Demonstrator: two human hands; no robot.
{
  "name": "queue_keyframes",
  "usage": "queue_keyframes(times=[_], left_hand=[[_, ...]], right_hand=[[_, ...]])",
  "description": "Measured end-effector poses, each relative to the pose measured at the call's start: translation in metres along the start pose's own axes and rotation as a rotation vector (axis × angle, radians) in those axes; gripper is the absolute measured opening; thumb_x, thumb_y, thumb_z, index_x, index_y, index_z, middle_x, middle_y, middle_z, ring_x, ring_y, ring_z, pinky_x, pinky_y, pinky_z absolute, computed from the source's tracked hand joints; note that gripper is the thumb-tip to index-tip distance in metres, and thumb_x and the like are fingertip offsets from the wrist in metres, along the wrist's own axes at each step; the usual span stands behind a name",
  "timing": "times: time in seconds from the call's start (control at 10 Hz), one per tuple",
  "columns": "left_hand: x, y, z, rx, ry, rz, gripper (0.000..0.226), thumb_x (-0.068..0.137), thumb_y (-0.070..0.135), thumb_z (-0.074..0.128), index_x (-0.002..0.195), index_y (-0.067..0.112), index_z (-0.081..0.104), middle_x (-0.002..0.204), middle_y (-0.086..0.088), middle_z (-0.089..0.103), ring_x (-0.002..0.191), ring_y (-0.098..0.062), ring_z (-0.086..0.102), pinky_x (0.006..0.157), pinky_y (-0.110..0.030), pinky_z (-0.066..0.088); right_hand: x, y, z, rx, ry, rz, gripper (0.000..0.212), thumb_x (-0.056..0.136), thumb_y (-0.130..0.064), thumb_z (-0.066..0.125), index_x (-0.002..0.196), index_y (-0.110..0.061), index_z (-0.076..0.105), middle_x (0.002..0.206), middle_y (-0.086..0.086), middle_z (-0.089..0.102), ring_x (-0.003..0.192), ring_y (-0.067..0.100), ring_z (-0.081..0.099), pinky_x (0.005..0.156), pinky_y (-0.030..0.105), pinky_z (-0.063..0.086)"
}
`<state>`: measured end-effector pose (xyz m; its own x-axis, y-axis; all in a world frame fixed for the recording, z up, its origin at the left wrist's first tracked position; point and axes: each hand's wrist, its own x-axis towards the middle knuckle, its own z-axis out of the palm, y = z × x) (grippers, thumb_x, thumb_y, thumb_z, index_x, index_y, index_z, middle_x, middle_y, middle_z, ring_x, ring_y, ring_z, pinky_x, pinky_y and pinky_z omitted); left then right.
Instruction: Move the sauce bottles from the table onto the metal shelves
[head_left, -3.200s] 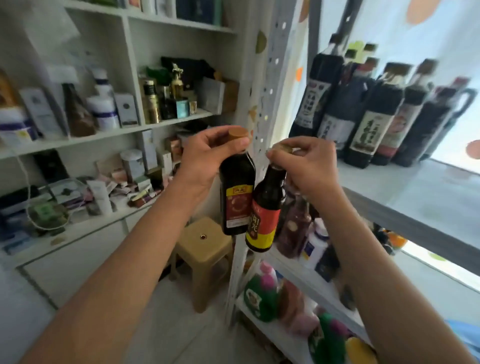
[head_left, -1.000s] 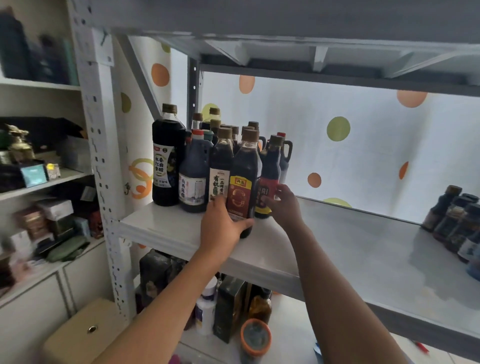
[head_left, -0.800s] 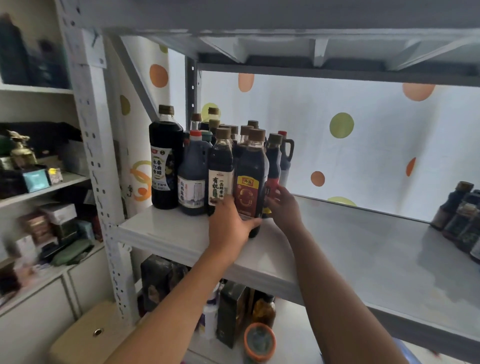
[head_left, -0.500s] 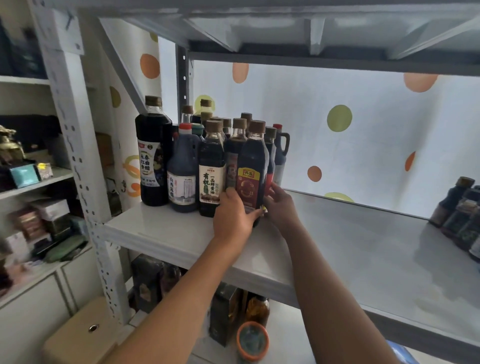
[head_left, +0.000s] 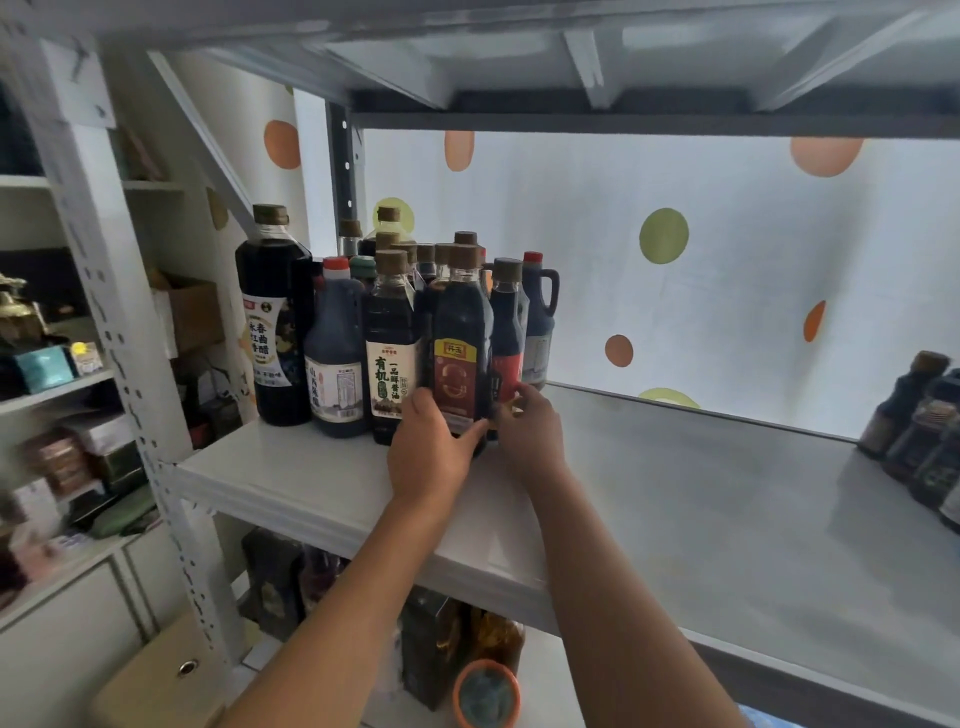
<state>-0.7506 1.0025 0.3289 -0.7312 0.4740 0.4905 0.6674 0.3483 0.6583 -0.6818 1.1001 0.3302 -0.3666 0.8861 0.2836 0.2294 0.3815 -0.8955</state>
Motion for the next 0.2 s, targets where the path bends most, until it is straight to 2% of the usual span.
queue_keyframes(times=[0.1, 0.2], left_hand=[[-0.0022, -0.0001, -0.0027, -0.051, -0.013, -0.01, 0.078, 0.073, 0.048, 0.08, 0.13, 0.01, 0.043, 0.123, -0.009, 0.057, 0.105, -0.03, 0.062, 0.078, -0.04, 0.052], [-0.0051, -0.0032, -0.0033, -0.14, -0.034, 0.009, 0.089, 0.066, 0.043, 0.085, 0.136, 0.017, 0.036, 0.127, -0.005, 0.058, 0.11, -0.026, 0.061, 0.087, -0.043, 0.054]], right_hand=[[-0.0039, -0.0047, 0.0024, -0.005, 0.007, 0.024, 0.032, 0.094, -0.018, 0.052, 0.125, -0.017, 0.058, 0.107, 0.004, 0.067, 0.096, 0.024, 0.064, 0.083, 0.04, 0.055], [-0.0088, -0.0072, 0.0023, -0.005, 0.066, 0.031, 0.035, 0.09, -0.013, 0.052, 0.125, -0.014, 0.054, 0.108, 0.007, 0.065, 0.096, 0.026, 0.062, 0.081, 0.038, 0.053]])
